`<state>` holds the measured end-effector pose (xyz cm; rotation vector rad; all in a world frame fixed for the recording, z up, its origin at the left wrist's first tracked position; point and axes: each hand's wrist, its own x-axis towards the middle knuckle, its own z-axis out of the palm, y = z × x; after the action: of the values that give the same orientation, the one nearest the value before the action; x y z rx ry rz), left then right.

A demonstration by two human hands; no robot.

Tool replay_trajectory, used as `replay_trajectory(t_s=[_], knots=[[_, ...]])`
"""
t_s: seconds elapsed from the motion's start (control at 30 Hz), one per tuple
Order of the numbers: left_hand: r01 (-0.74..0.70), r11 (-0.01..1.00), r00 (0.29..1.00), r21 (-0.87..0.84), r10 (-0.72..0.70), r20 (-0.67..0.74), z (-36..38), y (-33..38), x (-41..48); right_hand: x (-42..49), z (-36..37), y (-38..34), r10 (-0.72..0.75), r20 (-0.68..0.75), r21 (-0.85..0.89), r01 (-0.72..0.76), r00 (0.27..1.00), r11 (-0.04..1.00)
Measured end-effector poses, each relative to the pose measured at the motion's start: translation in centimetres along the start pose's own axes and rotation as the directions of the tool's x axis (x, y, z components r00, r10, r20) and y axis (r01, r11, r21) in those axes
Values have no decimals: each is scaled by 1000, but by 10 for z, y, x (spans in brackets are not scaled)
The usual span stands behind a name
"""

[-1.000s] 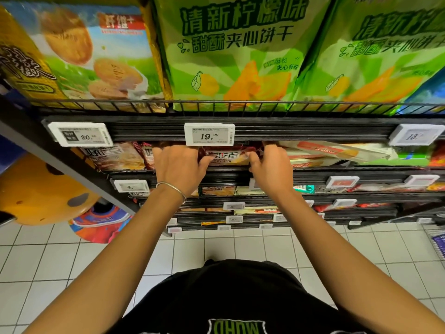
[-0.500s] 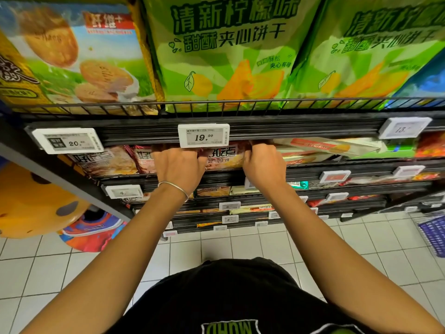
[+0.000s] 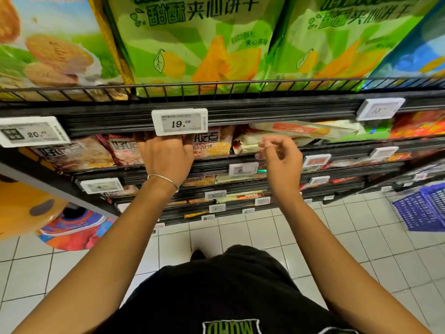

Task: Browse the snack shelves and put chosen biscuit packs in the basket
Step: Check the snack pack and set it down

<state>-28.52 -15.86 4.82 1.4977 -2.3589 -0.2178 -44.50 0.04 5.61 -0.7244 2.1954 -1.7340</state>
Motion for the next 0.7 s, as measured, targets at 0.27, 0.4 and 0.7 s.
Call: replay_trajectory(t_s=[0.27,0.4,0.7], knots=[[-65,996,981,-63,52,-188,2,15,-29,45,-50,1,577,6,706,-412,817,576],[-134,981,955,-140,90,-284,10,34,-46,63,-77,9,615,45,767,-421,787,484],[66,881,973,-469,-161,-166,9,111,-74,72,-113,18,592,52,653,-476,804,590]])
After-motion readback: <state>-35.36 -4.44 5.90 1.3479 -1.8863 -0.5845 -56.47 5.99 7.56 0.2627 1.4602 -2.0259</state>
